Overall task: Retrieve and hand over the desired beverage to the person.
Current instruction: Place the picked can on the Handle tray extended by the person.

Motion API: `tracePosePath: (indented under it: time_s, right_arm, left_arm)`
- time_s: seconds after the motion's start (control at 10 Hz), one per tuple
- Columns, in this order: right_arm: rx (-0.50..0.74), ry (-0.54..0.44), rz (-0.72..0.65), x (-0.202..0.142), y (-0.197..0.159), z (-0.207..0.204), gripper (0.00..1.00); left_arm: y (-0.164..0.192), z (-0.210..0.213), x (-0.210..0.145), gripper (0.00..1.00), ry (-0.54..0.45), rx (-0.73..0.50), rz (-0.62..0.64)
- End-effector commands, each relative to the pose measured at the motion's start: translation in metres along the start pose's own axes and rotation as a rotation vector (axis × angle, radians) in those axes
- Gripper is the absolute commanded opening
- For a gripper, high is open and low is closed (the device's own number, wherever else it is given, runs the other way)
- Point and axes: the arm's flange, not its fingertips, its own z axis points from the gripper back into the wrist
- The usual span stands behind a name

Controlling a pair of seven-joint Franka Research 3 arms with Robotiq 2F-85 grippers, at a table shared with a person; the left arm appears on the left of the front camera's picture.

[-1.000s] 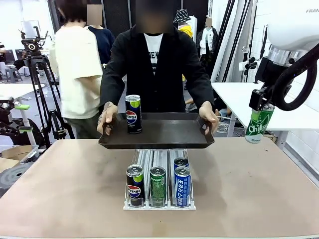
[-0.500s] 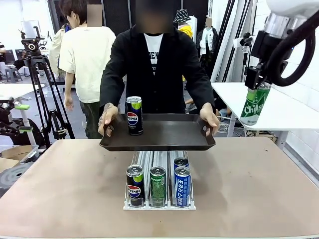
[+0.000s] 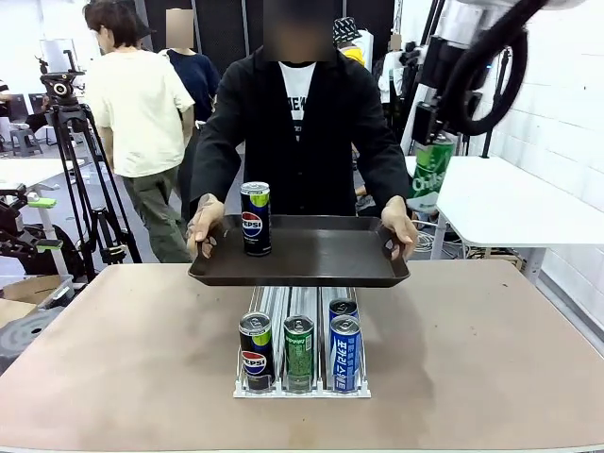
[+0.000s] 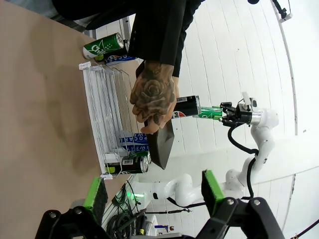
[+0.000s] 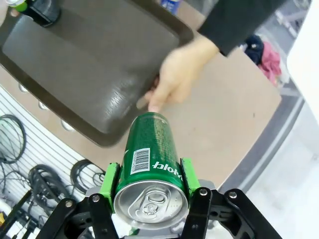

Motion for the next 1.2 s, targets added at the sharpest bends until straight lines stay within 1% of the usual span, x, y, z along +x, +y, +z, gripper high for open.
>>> tracePosePath:
  time_s: [0.0,0.1,0.4,0.6,0.8,0.9,1.1]
  right_arm:
    - [0.029,-0.008,0.032,0.025,0.005,0.01,0.0]
    - [0.06,-0.018,0.066,0.041,0.012,0.006,0.0]
    - [0.081,0.004,0.119,0.08,0.033,-0.008,0.0]
    - [0.1,0.004,0.12,0.1,0.04,-0.03,0.0]
    - [0.117,0.031,0.122,0.116,0.054,-0.056,0.0]
    - [0.114,0.051,0.128,0.123,0.058,-0.069,0.0]
    - [0.065,0.084,0.143,0.133,0.066,-0.085,0.0]
  left_arm:
    - [-0.001,0.001,-0.001,1.0,0.0,-0.001,-0.005]
    - [-0.001,0.001,-0.001,1.0,0.0,-0.001,-0.005]
    - [-0.001,0.001,-0.001,1.0,0.0,-0.001,-0.005]
    - [-0.001,0.001,-0.001,1.0,0.0,-0.001,-0.005]
    - [-0.001,0.001,-0.001,1.0,0.0,-0.001,-0.005]
    - [-0.001,0.001,-0.001,1.0,0.0,-0.001,-0.005]
    - [-0.001,0.001,-0.001,1.0,0.0,-0.001,-0.005]
